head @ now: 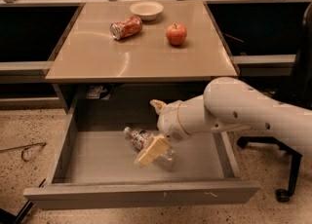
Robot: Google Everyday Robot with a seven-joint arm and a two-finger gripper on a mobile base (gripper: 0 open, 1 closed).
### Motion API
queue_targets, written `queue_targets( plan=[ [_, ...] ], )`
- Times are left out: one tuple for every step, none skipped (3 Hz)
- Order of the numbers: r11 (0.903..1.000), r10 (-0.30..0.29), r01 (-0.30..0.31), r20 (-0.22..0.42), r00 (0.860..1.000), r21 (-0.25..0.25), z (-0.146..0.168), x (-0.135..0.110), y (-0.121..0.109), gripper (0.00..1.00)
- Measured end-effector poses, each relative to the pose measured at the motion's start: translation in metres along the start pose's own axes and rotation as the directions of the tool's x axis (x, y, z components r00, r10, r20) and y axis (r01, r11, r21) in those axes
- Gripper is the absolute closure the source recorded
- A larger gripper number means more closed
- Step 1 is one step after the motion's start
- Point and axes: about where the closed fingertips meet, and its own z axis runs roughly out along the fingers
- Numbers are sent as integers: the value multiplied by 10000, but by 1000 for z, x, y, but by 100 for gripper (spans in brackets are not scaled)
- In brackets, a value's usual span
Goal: Pick water bottle from top drawer and place on counter
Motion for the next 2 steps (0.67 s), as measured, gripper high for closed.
queue_targets(
  plan=[
    [9992, 381, -375, 425, 9984, -128, 52, 12, 3, 0],
    [9980, 624, -625, 88, 9980, 94, 79, 27, -4, 0]
  ],
)
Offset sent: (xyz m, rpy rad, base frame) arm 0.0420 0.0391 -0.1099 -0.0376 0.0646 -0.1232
